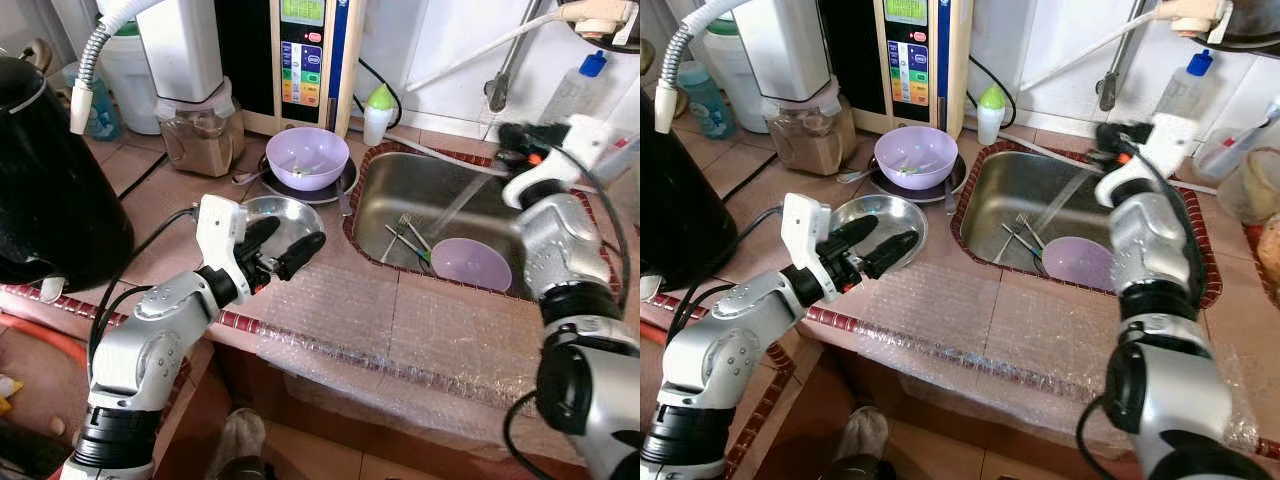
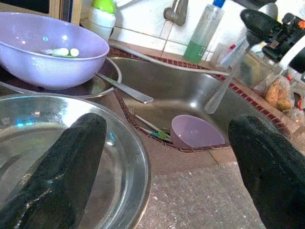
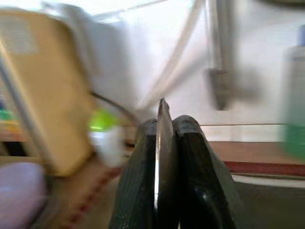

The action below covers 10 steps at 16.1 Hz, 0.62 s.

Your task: Kitchen organization

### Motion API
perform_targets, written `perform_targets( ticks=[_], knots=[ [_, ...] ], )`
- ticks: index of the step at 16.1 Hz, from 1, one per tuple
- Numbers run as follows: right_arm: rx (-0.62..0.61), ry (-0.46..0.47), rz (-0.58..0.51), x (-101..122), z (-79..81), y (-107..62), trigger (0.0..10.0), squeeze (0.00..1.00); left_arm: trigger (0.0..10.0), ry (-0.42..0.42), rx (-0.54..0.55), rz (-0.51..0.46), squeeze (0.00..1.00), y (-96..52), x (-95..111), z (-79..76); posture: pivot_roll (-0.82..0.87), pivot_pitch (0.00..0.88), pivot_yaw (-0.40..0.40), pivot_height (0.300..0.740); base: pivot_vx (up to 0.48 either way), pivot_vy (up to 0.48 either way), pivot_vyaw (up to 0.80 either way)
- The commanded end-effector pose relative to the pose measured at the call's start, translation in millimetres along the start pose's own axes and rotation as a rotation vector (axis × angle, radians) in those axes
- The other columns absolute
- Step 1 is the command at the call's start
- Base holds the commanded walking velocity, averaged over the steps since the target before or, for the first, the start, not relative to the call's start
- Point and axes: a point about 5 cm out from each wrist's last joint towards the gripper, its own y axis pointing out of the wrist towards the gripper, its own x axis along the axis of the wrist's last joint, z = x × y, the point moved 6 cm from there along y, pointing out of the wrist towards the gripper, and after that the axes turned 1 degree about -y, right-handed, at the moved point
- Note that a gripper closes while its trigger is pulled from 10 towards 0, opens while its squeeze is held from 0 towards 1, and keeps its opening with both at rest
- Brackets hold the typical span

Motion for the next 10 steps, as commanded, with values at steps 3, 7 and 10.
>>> perform_targets(
  ticks=[3, 7, 10],
  knots=[
    [-0.163, -0.169, 0.096, -35.6, -24.1, -17.2, 0.0, 0.0, 10.0, 0.051, 0.0, 0.021, 1.0, 0.8, -4.1, -3.8, 0.03, 0.0, -0.002, 0.74, 0.0, 0.0, 0.0],
    [-0.231, -0.169, 0.132, -59.8, -25.5, -28.7, 0.0, 0.0, 10.0, 0.103, -0.002, 0.088, 1.0, -4.7, -23.7, -6.4, 0.04, 0.0, 0.006, 0.74, 0.0, 0.0, 0.0],
    [-0.28, -0.138, 0.192, -78.5, -26.9, -36.1, 10.0, 1.0, 10.0, 0.105, -0.008, 0.121, 1.0, -7.8, -35.7, -11.4, 0.05, 0.0, 0.004, 0.74, 0.0, 0.0, 0.0]
  ],
)
